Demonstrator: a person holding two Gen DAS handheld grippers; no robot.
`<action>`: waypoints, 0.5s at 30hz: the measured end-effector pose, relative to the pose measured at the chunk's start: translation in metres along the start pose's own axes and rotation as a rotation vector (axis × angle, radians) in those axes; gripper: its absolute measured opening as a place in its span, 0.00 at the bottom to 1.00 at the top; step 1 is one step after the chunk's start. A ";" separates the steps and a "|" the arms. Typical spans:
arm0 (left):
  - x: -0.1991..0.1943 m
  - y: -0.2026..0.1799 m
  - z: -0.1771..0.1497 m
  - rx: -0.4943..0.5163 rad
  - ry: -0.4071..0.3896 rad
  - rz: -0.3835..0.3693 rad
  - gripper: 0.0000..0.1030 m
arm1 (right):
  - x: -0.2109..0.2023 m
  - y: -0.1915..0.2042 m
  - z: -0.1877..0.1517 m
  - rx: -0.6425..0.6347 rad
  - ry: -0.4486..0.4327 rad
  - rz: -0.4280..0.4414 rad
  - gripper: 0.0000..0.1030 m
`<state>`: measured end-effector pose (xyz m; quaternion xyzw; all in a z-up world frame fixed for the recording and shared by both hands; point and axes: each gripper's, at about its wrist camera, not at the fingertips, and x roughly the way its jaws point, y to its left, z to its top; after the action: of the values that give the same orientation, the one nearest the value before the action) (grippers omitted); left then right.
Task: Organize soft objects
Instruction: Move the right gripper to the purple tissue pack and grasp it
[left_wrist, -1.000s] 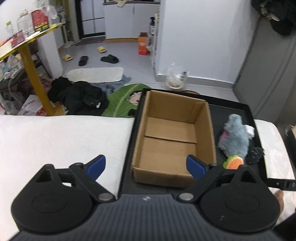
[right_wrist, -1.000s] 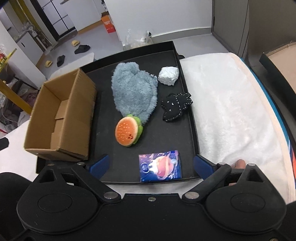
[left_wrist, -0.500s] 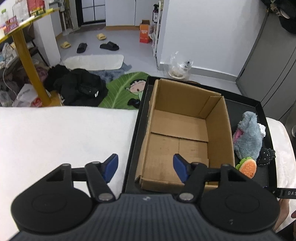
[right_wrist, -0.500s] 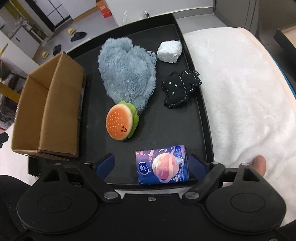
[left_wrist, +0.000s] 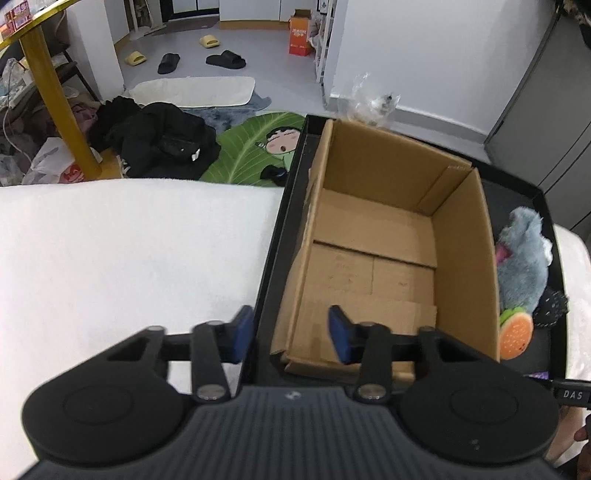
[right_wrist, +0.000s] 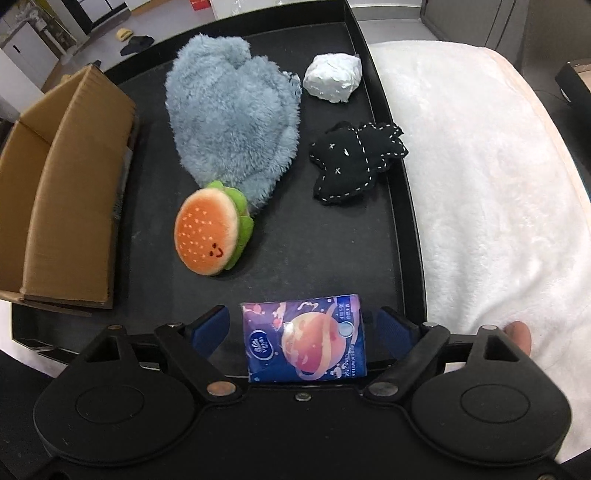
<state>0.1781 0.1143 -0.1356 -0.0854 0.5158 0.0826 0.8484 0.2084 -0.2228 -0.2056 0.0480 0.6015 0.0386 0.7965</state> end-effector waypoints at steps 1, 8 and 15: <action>0.001 0.000 0.000 -0.002 0.008 0.003 0.27 | 0.001 0.001 -0.001 -0.009 0.003 -0.007 0.83; 0.004 -0.003 -0.003 0.030 0.032 0.016 0.09 | 0.011 0.011 -0.007 -0.060 0.032 -0.045 0.70; -0.003 -0.008 -0.008 0.059 0.019 0.028 0.07 | 0.013 0.017 -0.013 -0.092 0.004 -0.058 0.68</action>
<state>0.1720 0.1049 -0.1361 -0.0537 0.5273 0.0786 0.8443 0.1991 -0.2044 -0.2199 -0.0065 0.6017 0.0432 0.7975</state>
